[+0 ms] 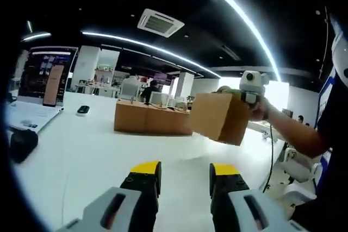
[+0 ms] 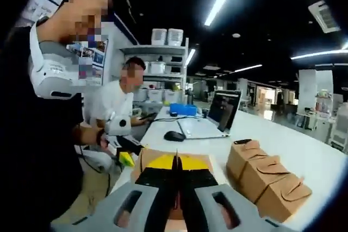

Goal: Pick up one paper box from the group, open the paper box, and remove the item inside

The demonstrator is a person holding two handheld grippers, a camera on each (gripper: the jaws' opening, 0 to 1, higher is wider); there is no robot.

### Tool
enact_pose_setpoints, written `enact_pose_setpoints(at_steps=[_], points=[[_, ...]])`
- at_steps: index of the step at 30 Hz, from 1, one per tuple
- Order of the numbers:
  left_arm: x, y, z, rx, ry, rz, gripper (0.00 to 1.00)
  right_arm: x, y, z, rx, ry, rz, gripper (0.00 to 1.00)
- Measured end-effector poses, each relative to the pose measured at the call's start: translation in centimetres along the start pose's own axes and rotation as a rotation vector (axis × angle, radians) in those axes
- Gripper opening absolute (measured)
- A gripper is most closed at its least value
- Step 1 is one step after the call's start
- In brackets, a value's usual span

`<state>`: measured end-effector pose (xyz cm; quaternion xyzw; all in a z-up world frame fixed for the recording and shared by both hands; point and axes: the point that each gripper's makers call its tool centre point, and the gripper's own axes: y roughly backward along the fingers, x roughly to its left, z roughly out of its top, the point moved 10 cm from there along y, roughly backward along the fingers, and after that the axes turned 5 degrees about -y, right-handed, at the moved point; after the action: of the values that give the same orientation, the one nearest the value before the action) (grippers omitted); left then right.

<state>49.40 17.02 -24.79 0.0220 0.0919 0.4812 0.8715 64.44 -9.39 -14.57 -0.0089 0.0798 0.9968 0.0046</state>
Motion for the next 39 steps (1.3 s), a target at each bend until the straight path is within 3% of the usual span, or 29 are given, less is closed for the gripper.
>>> enact_pose_setpoints(at_steps=[6, 9, 12, 16, 19, 31, 39], points=[[0.2, -0.1, -0.1, 0.006, -0.005, -0.004, 0.37, -0.4, -0.7, -0.9, 0.11, 0.052, 0.05, 0.03], [0.3, -0.3, -0.1, 0.016, -0.003, -0.008, 0.37, -0.9, -1.0, -1.5, 0.139, 0.069, 0.153, 0.03], [0.3, -0.5, 0.1, 0.015, -0.004, -0.023, 0.37, -2.0, -1.5, -2.2, 0.184, 0.057, 0.163, 0.03], [0.3, -0.9, 0.3, 0.023, -0.011, -0.025, 0.37, -2.3, -1.8, -3.0, 0.17, 0.028, 0.2, 0.03], [0.3, -0.8, 0.7, 0.016, -0.018, -0.022, 0.37, -2.8, -1.9, -3.8, 0.136, -0.009, 0.153, 0.03], [-0.3, -0.8, 0.3, 0.029, -0.008, -0.005, 0.37, -2.6, -1.6, -4.9, 0.123, -0.016, 0.143, 0.03], [-1.1, -1.3, 1.2, 0.016, -0.012, -0.016, 0.37, -3.2, -0.5, -5.2, 0.088, -0.085, 0.073, 0.14]])
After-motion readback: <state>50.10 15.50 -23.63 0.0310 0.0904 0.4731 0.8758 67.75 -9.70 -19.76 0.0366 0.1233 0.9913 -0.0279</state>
